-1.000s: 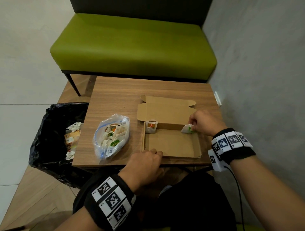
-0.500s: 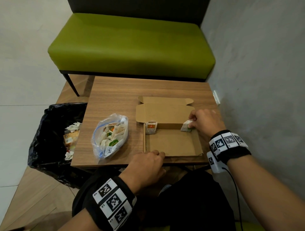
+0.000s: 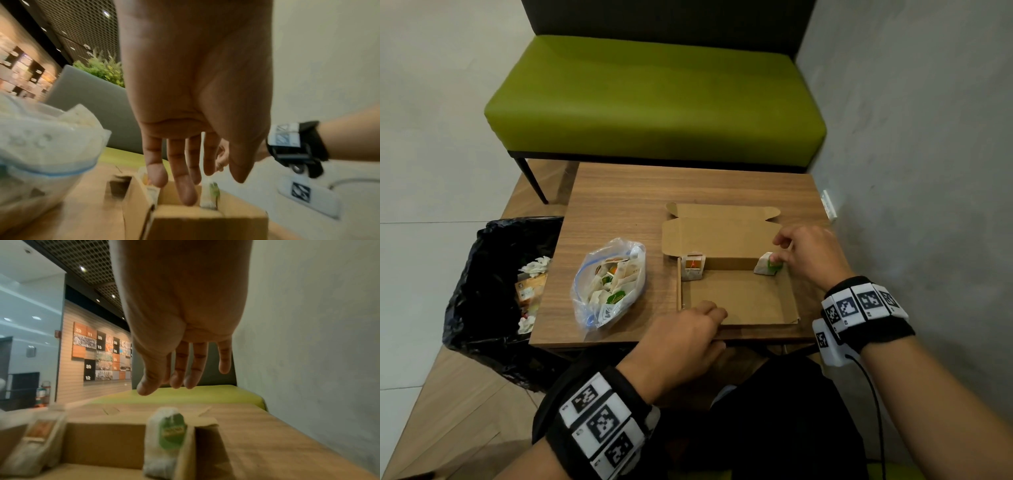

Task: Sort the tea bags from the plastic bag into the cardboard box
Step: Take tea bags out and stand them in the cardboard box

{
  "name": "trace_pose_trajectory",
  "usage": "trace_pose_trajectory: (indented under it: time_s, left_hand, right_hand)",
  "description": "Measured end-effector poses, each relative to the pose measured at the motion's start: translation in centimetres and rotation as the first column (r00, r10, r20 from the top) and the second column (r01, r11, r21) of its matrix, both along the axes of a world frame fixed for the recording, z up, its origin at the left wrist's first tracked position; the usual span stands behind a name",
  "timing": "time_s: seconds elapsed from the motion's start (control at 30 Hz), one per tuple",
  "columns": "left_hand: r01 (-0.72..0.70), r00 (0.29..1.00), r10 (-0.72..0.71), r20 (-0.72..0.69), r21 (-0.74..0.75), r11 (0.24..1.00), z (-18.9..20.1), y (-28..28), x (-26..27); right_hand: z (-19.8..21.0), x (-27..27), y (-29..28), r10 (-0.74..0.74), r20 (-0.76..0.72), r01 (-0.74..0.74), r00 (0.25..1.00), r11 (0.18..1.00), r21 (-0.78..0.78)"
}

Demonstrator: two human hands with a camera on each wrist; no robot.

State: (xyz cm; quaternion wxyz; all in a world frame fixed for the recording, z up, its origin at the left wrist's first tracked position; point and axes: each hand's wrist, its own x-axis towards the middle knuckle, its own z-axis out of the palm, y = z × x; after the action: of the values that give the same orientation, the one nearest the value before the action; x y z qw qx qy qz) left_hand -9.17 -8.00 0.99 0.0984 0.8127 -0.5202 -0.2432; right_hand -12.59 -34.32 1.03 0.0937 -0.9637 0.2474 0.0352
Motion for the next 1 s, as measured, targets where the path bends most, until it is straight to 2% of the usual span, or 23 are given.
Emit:
trace_pose_trajectory:
  time_s: [0.1, 0.23, 0.33, 0.43, 0.57, 0.83, 1.0]
  left_hand:
    - [-0.177, 0.983, 0.183, 0.022, -0.157, 0.972, 2.2, 1.6, 1.4]
    - [-0.394, 0.881, 0.464, 0.095, -0.396, 0.829, 4.5, 5.5, 4.6]
    - [-0.539, 0.764, 0.625, 0.159, -0.375, 0.754, 4.1, 8.8, 6.9]
    - [-0.619, 0.734, 0.643, 0.221, -0.172, 0.766, 2.8, 10.5, 8.0]
    - [-0.592, 0.776, 0.588, 0.229, -0.057, 0.804, 0.9, 10.6, 7.7]
    - [-0.584, 0.784, 0.587, 0.201, -0.077, 0.808, -0.3, 11.0, 7.7]
    - [-0.578, 0.789, 0.587, 0.183, -0.104, 0.809, -0.2, 11.0, 7.6]
  right_hand:
    - [1.4, -0.4, 1.9, 0.058, 0.105, -0.061, 0.993, 0.998, 0.019]
    - [2.6, 0.2, 7.1, 0.195, 0.204, -0.211, 0.959, 0.975, 0.063]
    - [2.9, 1.3, 11.8, 0.318, 0.203, -0.345, 0.926, 0.932, 0.111]
    - [2.5, 2.9, 15.5, 0.39, 0.209, -0.421, 0.897, 0.897, 0.134]
    - [1.8, 4.8, 18.4, 0.4, 0.228, -0.433, 0.887, 0.895, 0.113]
    - [1.4, 7.7, 20.2, 0.462, 0.07, -0.463, 0.884, 0.886, -0.007]
    - [1.5, 7.9, 20.1, 0.49, 0.04, -0.491, 0.871, 0.87, 0.04]
